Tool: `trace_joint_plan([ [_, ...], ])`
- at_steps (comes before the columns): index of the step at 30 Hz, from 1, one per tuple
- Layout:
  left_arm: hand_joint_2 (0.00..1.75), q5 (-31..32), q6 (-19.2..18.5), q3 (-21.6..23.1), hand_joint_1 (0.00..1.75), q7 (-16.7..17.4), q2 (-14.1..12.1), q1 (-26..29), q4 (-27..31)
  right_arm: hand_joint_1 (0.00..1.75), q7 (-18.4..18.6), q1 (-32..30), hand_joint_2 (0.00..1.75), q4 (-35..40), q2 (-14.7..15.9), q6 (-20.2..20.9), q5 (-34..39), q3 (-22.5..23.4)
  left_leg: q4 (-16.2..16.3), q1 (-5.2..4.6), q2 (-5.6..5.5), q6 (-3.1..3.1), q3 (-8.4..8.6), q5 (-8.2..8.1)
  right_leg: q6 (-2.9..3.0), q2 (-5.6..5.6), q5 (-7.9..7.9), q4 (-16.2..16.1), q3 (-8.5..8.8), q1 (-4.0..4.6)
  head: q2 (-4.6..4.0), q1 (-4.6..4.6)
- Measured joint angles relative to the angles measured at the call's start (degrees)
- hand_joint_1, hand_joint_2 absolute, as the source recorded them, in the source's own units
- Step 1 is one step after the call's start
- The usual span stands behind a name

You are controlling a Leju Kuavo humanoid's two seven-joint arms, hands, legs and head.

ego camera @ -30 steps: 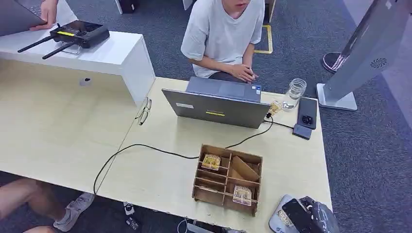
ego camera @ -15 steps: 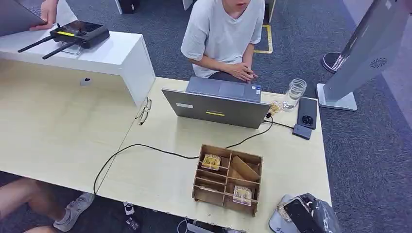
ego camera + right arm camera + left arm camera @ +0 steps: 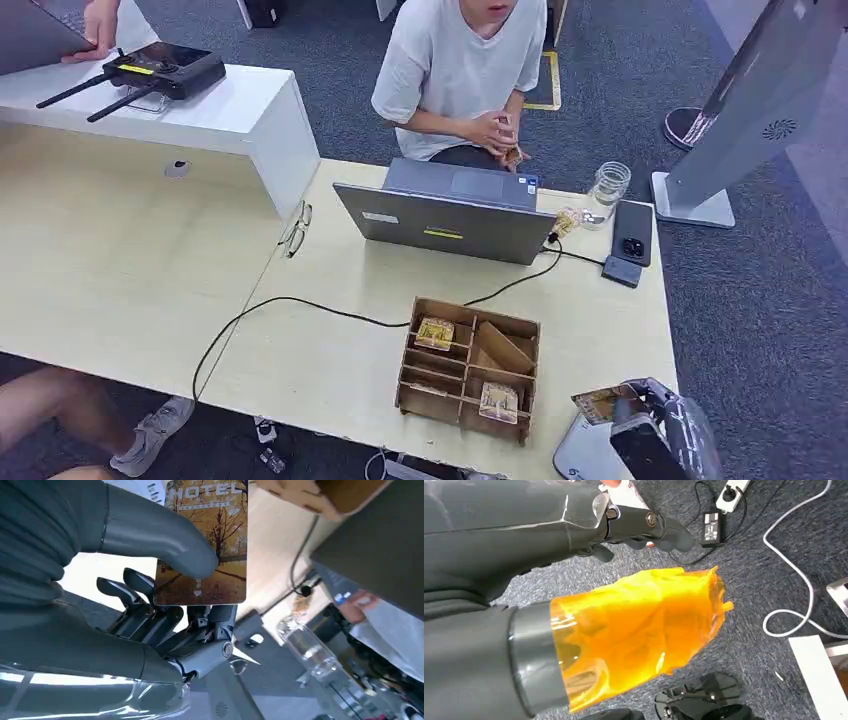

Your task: Pass the card to the sensor for recognition and then transmit it.

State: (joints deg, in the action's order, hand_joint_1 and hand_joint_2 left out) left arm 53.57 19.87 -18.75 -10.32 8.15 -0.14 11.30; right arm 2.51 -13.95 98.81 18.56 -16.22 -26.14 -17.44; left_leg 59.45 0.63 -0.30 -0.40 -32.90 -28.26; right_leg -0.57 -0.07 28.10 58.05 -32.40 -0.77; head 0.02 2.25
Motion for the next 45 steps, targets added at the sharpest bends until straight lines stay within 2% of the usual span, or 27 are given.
trace_joint_plan([
  [2, 0.00, 0.00, -0.02, -0.18, 0.00, -0.07, 0.02, 0.00, 0.00, 1.75, -1.03, -0.15, 1.75, 0.81, 0.00, -0.11, 0.37, 0.00, 0.00, 0.00, 0.00, 0.00, 0.00, 0.00, 0.00, 0.00, 0.00, 0.00, 0.00, 0.00, 0.00, 0.00],
  [9, 0.00, 0.04, -0.09, -0.39, 0.00, -0.70, 0.02, -0.01, 0.00, 1.75, -8.35, -0.14, 1.75, 4.28, -0.02, -1.46, -0.17, -0.20, 0.00, 0.00, 0.00, 0.00, -0.01, 0.00, 0.00, 0.00, 0.00, 0.00, 0.00, 0.00, 0.00, 0.00],
  [14, 0.00, 0.28, -0.28, -0.37, 0.00, -0.85, 0.02, -0.02, 0.00, 1.75, -11.78, 0.32, 1.75, 6.23, -0.15, -1.88, -1.68, -0.48, 0.00, 0.00, 0.00, 0.00, -0.01, 0.00, 0.00, 0.00, 0.00, 0.01, 0.00, 0.00, 0.00, 0.00],
  [27, 0.00, 1.84, -1.16, -0.31, 0.00, -0.90, -0.02, -0.17, 0.00, 1.75, -18.28, 5.62, 1.75, 9.27, -1.99, -1.95, -5.94, -2.12, 0.00, 0.00, 0.02, 0.00, 0.00, 0.05, 0.02, 0.01, -0.05, 0.02, 0.01, 0.00, 0.00, 0.00],
  [40, 0.00, 5.36, -3.13, 1.49, 0.00, 0.72, -0.09, -1.46, 0.00, 1.75, -19.30, 16.72, 1.75, 7.13, -5.84, -2.27, -7.06, -5.12, 0.00, 0.00, 0.01, 0.00, -0.01, 0.21, -0.01, 0.01, -0.16, 0.04, 0.00, 0.00, 0.00, 0.00],
  [45, 0.00, 6.47, -4.04, 2.60, 0.00, 1.31, -0.11, -2.09, 0.00, 1.75, -18.08, 20.91, 1.75, 4.79, -7.41, -2.34, -8.52, -6.27, 0.00, 0.00, -0.01, -0.05, -0.02, 0.26, -0.01, 0.00, -0.20, 0.05, 0.00, 0.00, 0.00, -0.02],
])
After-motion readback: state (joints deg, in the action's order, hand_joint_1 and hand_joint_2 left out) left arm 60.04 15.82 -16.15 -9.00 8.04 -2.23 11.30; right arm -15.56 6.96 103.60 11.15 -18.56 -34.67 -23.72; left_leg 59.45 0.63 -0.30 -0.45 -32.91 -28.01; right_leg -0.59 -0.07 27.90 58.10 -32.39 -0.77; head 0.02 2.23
